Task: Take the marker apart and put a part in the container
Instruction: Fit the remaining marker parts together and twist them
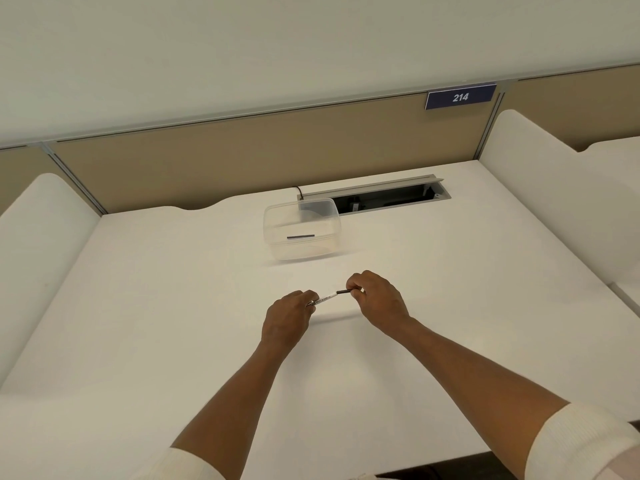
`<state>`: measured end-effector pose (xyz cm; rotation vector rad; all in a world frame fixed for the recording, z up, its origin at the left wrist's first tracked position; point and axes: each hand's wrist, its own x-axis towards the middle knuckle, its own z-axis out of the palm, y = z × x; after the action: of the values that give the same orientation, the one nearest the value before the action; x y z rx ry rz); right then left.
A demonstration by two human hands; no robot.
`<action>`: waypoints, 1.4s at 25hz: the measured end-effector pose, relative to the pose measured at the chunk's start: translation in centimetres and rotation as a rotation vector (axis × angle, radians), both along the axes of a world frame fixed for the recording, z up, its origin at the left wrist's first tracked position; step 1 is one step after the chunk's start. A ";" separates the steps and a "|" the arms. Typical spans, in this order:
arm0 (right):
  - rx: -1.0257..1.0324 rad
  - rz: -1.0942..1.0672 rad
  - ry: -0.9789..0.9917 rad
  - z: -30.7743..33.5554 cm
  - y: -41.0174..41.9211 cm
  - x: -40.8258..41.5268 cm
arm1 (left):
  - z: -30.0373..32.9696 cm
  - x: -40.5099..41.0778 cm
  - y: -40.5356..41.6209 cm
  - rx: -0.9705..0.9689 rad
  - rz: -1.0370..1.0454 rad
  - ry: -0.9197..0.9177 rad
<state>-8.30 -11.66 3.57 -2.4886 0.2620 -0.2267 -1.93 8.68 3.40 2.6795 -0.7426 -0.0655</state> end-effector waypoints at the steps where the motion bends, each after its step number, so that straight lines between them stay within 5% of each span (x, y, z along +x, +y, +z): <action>1: -0.007 0.006 0.000 0.0 0.0 -0.1 | 0.0 0.0 0.0 -0.002 0.000 0.000; 14: 0.039 0.075 -0.007 0.2 -0.2 -0.1 | -0.1 -0.3 -0.1 0.006 -0.019 -0.031; 25: 0.352 0.034 0.035 0.3 0.2 0.4 | 0.4 0.0 0.0 -0.024 -0.039 -0.025; 35: 0.280 0.021 0.025 0.8 2.3 0.7 | 0.9 0.7 0.4 0.003 -0.003 -0.027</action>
<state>-7.61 -9.40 4.33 -2.2169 0.2586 -0.1392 -1.18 9.07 4.28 2.6871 -0.7553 -0.0315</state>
